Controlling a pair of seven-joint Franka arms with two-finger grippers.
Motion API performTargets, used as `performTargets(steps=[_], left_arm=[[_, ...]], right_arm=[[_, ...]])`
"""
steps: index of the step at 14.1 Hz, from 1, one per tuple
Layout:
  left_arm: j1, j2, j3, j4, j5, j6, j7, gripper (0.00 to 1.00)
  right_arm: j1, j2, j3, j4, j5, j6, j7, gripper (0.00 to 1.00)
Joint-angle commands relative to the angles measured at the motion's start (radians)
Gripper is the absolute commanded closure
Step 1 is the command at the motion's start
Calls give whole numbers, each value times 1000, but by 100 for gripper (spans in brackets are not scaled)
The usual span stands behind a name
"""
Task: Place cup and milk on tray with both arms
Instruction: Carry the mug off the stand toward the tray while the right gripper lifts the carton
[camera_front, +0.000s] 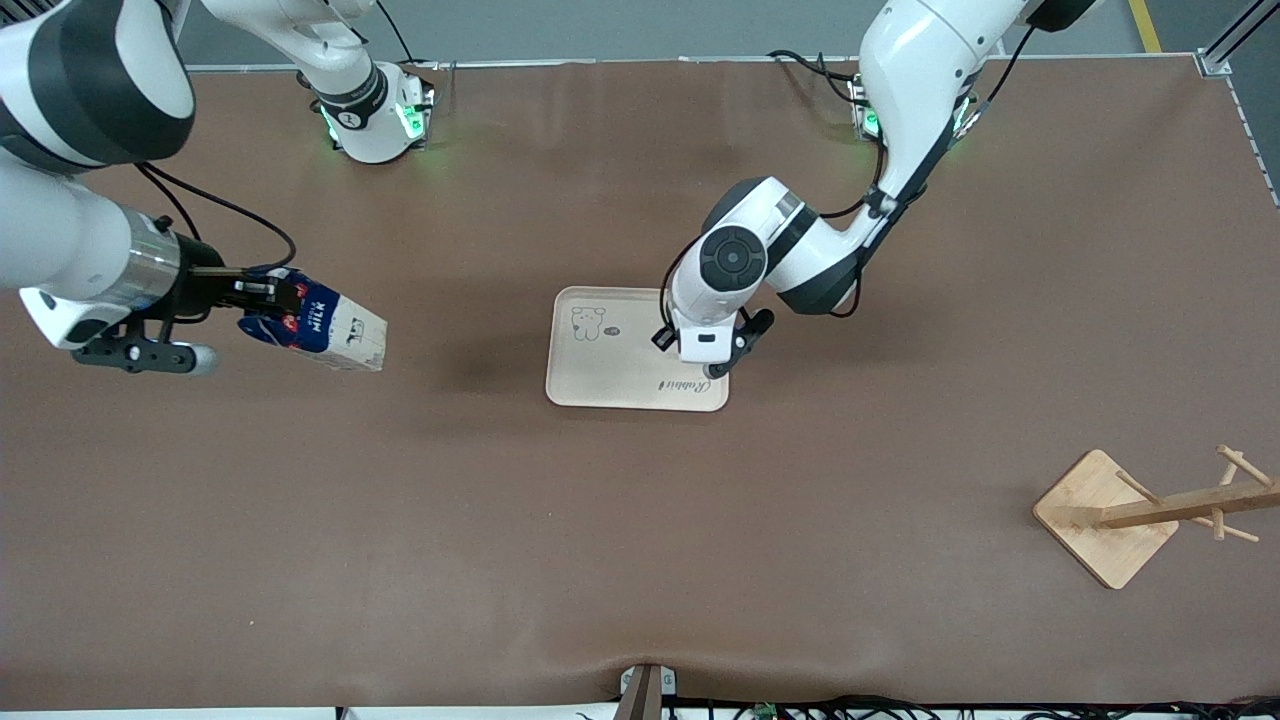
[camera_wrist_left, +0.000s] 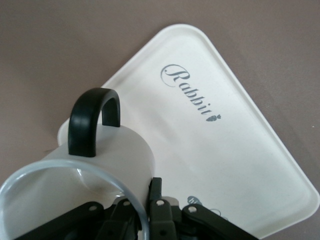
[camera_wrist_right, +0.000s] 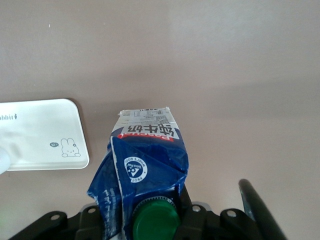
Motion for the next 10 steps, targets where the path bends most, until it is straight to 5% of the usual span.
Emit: performTargets(steps=[1,10], left_arm=[[-14,22,9,14,66,37,-30,100],[-23,36,9,-17,140,45,-93,100]], right_arm=[[66,63,-8,34,11,17,74,100],[282,147,-8,34,23,184,350,100]])
